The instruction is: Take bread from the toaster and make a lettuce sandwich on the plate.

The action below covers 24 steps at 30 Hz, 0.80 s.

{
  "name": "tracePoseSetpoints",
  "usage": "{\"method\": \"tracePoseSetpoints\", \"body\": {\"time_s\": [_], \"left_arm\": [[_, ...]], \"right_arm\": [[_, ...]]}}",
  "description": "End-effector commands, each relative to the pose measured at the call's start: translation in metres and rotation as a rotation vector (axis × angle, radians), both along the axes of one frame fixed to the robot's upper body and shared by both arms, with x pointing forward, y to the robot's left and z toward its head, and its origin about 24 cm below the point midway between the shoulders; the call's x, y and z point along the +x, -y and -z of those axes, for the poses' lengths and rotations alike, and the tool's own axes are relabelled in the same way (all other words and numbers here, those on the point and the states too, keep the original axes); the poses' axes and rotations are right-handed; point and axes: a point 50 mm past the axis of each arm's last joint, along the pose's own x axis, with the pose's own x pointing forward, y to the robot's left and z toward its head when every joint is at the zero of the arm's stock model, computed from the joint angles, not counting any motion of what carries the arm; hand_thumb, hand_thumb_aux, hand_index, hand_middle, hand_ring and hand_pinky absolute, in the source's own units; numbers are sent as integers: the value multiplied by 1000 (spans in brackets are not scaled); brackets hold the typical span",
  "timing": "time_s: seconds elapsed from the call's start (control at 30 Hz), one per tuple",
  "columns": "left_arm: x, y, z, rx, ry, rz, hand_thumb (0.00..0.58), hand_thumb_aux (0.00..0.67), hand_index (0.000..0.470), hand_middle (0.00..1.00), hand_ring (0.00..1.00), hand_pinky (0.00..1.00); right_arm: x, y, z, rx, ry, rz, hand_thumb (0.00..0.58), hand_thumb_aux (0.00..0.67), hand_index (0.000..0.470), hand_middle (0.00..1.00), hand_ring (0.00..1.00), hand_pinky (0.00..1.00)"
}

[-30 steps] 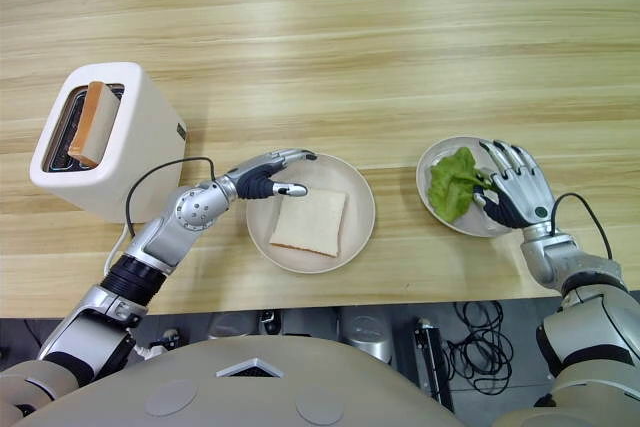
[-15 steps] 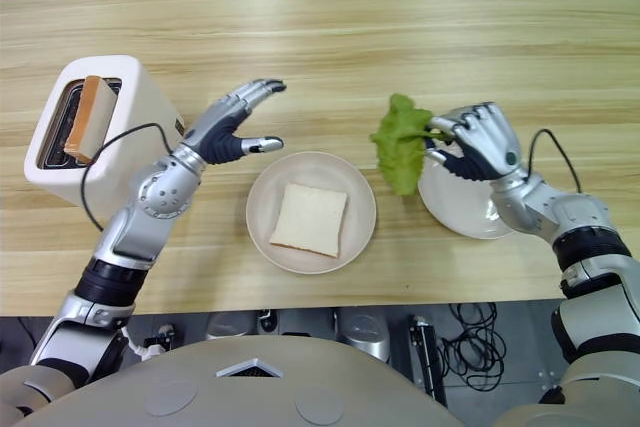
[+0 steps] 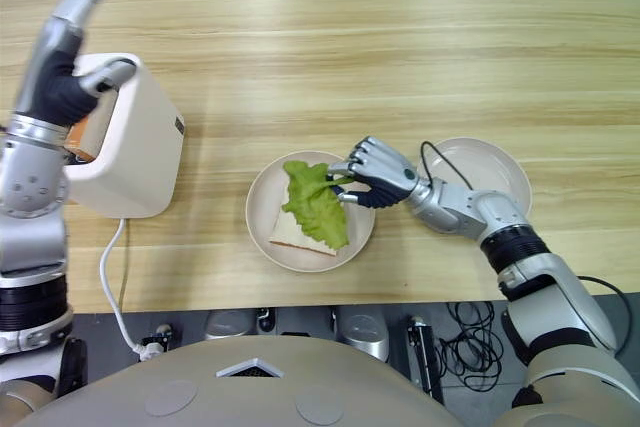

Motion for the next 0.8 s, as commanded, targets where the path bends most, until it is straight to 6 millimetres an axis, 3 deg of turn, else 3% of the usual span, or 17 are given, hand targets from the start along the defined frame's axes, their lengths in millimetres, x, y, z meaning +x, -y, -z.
{"method": "tracePoseSetpoints", "body": {"time_s": [0.03, 0.4, 0.67, 0.7, 0.73, 0.77, 0.8], "left_arm": [[-2, -24, 22, 30, -95, -130, 0, 0, 0, 0, 0, 0], [-7, -56, 84, 251, -417, -336, 0, 0, 0, 0, 0, 0], [-13, -59, 84, 310, -480, -388, 0, 0, 0, 0, 0, 0], [-13, -56, 83, 307, -476, -379, 291, 197, 135, 0, 0, 0], [-13, -54, 81, 305, -473, -373, 570, 581, 399, 0, 0, 0], [-13, -52, 78, 310, -456, -374, 580, 670, 460, 0, 0, 0], [-12, -51, 73, 314, -437, -378, 580, 670, 460, 0, 0, 0]], "right_arm": [[-1, -7, 10, -54, -59, -23, 580, 670, 460, 1000, 1000, 1000], [13, -10, 24, -173, -55, 41, 580, 670, 460, 1000, 1000, 1000], [16, -5, 33, -221, -82, 67, 580, 670, 460, 1000, 1000, 1000], [16, -5, 33, -221, -83, 68, 580, 670, 460, 1000, 1000, 1000], [16, -5, 33, -220, -83, 68, 580, 670, 460, 1000, 1000, 1000], [16, -5, 34, -220, -83, 68, 580, 670, 460, 1000, 1000, 1000], [16, -5, 34, -225, -83, 68, 580, 670, 460, 1000, 1000, 1000]]}}
